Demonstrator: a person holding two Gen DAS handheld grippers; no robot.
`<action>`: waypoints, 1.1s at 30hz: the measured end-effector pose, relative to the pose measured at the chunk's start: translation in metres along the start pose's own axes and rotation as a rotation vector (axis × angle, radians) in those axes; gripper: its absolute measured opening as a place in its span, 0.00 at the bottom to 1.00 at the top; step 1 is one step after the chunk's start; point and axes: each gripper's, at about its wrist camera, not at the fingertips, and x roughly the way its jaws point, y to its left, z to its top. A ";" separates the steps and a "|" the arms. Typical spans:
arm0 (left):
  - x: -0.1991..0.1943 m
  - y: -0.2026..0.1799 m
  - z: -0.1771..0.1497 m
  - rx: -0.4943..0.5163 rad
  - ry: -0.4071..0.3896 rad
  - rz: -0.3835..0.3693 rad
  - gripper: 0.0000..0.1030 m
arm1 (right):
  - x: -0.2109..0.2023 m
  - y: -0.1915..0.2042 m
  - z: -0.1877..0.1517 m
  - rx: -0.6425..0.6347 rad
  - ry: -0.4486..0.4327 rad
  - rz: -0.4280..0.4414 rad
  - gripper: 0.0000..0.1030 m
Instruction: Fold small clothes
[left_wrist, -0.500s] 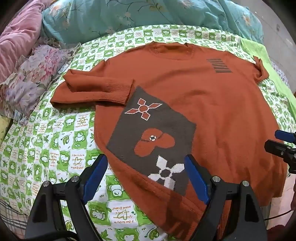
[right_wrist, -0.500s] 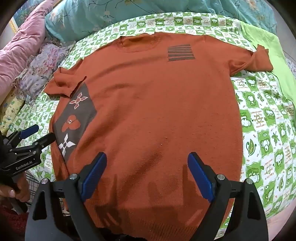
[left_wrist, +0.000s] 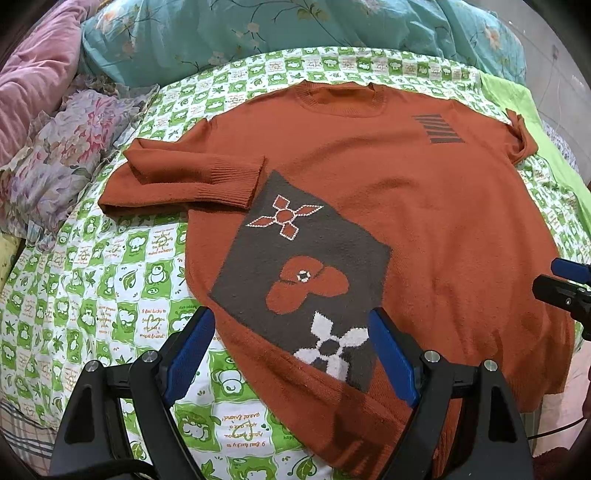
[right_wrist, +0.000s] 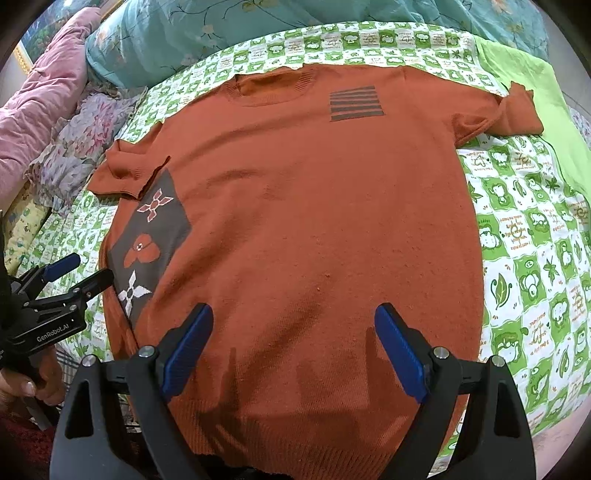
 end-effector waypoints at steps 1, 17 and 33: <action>0.000 0.000 0.000 0.000 0.000 0.000 0.83 | 0.000 0.000 0.000 -0.002 -0.002 -0.003 0.87; 0.002 0.000 0.002 -0.014 -0.006 0.000 0.83 | -0.001 -0.001 0.002 0.010 -0.051 0.048 0.87; 0.006 -0.008 0.006 -0.001 0.008 -0.028 0.83 | 0.005 0.004 0.002 -0.003 -0.056 0.097 0.87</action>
